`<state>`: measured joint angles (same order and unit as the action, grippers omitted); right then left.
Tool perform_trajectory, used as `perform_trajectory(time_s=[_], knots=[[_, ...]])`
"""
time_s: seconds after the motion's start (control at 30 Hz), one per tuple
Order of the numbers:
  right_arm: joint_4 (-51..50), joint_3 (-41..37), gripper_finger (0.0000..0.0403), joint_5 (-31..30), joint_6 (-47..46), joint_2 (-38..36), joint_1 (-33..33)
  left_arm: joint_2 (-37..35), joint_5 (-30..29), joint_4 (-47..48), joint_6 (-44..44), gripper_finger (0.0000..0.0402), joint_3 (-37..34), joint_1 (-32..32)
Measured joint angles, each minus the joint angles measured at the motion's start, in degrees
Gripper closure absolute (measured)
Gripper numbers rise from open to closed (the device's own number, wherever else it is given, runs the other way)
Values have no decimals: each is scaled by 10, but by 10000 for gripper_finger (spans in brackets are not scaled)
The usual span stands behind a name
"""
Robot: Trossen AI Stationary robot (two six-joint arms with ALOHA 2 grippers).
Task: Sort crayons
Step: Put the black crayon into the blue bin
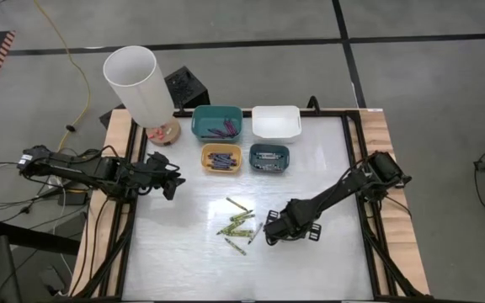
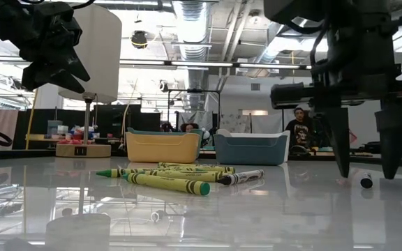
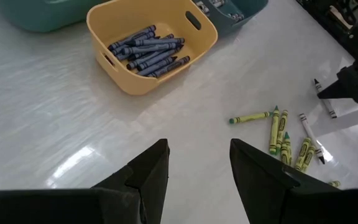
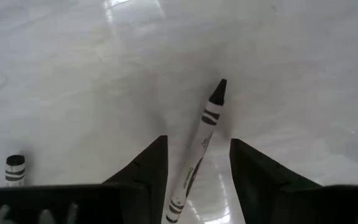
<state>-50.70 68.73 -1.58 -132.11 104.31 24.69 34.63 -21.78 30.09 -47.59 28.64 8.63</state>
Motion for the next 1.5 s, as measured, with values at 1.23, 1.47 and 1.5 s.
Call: perform_trajectory(time_s=[1.23,1.47,1.5], knots=[[45,-33,367,15,1,-2,-2,0,-5,0,-6,242,0,0],[46,-34,395,-7,11,-1,-1,0,-5,0,-12,242,0,0],[46,-32,395,-10,15,-1,-1,0,-5,0,-12,242,0,0]])
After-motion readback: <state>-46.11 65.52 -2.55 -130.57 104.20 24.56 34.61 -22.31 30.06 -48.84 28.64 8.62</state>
